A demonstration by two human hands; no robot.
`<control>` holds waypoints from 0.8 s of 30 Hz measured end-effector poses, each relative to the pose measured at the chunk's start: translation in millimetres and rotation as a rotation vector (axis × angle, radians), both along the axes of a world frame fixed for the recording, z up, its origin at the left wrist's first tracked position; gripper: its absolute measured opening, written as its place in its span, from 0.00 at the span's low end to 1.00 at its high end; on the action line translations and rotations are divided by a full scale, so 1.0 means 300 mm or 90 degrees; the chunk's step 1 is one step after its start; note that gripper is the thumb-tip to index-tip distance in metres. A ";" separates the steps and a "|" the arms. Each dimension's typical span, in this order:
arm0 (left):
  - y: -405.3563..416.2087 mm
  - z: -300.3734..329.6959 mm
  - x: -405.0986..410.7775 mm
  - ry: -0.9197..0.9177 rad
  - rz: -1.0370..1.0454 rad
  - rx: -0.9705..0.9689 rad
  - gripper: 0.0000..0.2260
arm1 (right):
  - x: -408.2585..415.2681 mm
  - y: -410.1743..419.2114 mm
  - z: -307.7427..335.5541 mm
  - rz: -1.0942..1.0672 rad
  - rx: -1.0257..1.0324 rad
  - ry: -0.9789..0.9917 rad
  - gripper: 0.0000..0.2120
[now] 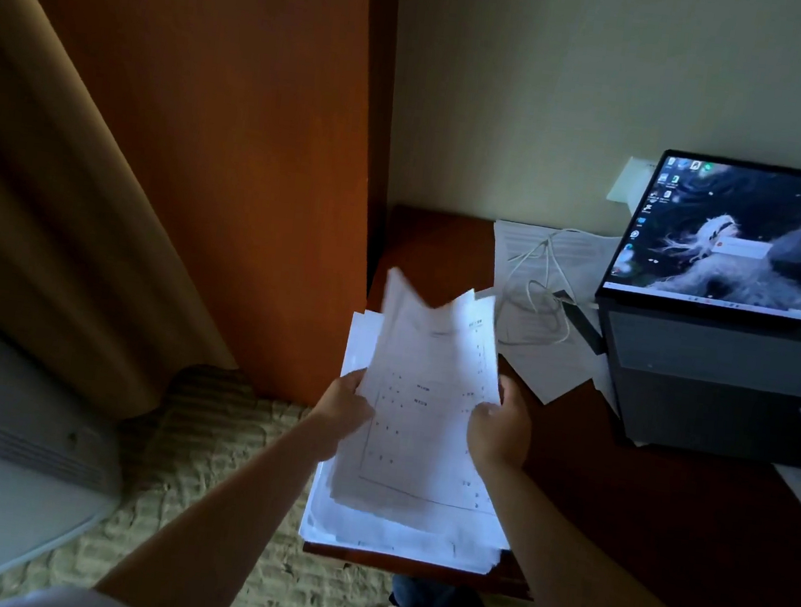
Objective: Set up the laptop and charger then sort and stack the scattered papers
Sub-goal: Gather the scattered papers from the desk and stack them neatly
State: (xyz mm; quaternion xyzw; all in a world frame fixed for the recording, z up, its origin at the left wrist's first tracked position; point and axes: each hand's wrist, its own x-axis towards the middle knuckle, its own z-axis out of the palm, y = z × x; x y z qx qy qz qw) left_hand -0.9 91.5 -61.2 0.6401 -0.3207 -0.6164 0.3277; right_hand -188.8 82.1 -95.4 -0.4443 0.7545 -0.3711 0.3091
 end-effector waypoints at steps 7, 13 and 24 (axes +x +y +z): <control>-0.010 0.161 0.052 0.031 0.105 -0.213 0.12 | -0.039 -0.080 0.179 -0.006 -0.075 -0.338 0.26; -0.021 0.223 0.049 0.007 0.045 -0.341 0.12 | 0.010 -0.103 0.314 -0.026 -0.250 -0.339 0.17; -0.018 0.270 0.014 0.029 0.157 -0.396 0.10 | 0.064 -0.047 0.357 -0.047 -0.377 -0.233 0.17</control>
